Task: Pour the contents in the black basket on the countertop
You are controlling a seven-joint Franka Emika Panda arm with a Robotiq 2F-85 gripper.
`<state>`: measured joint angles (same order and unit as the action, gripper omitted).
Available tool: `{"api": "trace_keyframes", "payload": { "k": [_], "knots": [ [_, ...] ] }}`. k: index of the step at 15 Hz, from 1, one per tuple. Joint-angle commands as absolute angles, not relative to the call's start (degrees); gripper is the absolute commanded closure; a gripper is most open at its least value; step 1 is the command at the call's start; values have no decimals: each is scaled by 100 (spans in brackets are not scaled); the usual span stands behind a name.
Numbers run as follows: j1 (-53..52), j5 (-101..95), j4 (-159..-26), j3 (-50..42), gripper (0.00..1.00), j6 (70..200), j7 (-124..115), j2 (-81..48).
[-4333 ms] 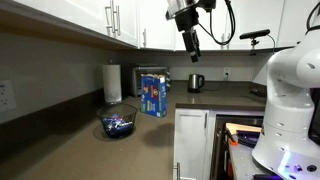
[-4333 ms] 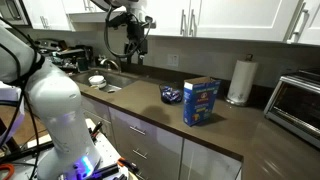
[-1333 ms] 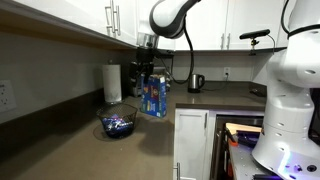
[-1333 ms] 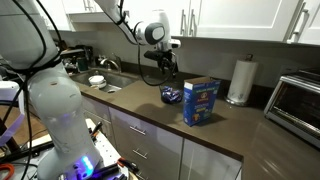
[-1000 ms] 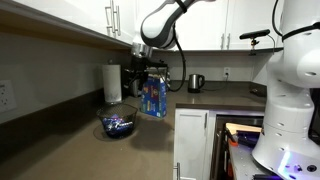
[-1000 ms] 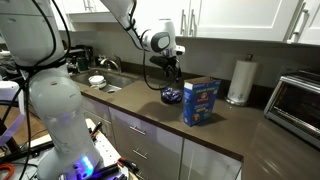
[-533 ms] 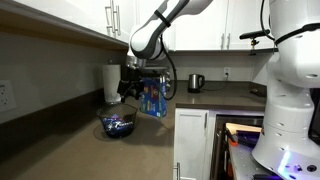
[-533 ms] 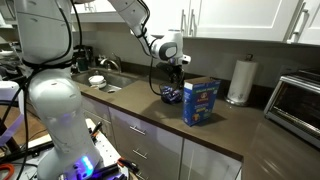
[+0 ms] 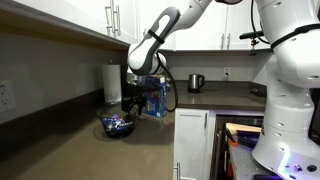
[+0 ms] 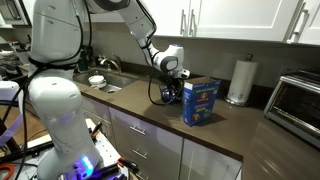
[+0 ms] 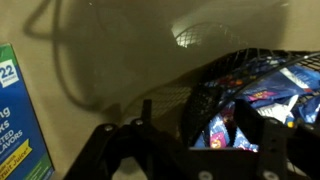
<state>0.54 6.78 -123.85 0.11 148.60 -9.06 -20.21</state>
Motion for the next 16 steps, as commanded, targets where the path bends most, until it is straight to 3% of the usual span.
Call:
{"api": "trace_keyframes", "payload": {
  "k": [1, 9, 16],
  "knots": [
    [37, 720, -12458, 10, 47, 15059, -829, -2061],
    [-401, -37, -12779, -194, 97, 14692, -1203, -1288],
    [-597, -871, -13194, -75, 99, 13890, -1631, -231]
  ]
}}
